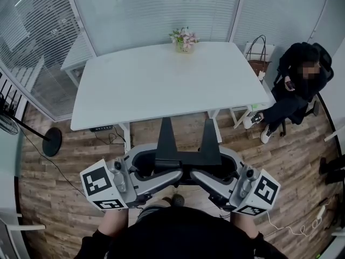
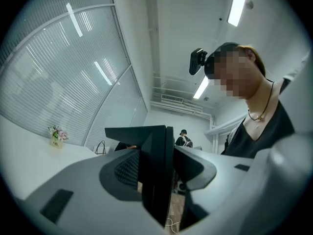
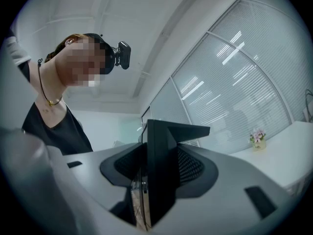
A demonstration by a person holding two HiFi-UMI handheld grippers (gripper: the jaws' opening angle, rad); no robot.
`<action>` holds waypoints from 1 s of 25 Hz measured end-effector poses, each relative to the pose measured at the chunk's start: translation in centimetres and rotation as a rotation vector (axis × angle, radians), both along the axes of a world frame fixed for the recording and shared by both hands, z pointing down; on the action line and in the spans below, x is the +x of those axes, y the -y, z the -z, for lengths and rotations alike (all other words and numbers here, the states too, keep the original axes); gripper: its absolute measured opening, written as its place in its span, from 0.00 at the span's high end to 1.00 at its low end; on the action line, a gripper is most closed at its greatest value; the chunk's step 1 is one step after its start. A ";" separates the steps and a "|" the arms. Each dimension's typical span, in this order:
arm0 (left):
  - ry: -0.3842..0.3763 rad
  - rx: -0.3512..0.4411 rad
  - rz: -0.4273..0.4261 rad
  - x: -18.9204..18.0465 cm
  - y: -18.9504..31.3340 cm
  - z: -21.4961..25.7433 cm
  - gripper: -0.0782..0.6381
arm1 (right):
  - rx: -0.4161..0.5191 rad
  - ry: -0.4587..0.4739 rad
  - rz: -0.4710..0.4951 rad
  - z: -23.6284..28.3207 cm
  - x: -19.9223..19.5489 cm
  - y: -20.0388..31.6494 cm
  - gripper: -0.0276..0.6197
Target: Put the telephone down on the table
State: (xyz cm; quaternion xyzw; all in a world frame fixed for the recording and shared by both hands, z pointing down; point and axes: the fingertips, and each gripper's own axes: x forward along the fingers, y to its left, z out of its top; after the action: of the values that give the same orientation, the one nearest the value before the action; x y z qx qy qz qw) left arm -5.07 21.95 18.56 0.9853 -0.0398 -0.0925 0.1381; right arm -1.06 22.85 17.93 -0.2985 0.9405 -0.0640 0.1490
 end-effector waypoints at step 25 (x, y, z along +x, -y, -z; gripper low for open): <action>0.018 0.004 0.002 0.8 -0.8 0.3 0.60 | -0.002 0.019 0.007 0.2 0.8 -0.8 0.63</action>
State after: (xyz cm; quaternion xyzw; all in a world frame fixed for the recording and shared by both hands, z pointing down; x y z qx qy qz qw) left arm -4.24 22.79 18.27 0.9863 -0.0420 -0.0838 0.1354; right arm -0.24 23.68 17.73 -0.2949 0.9400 -0.0682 0.1573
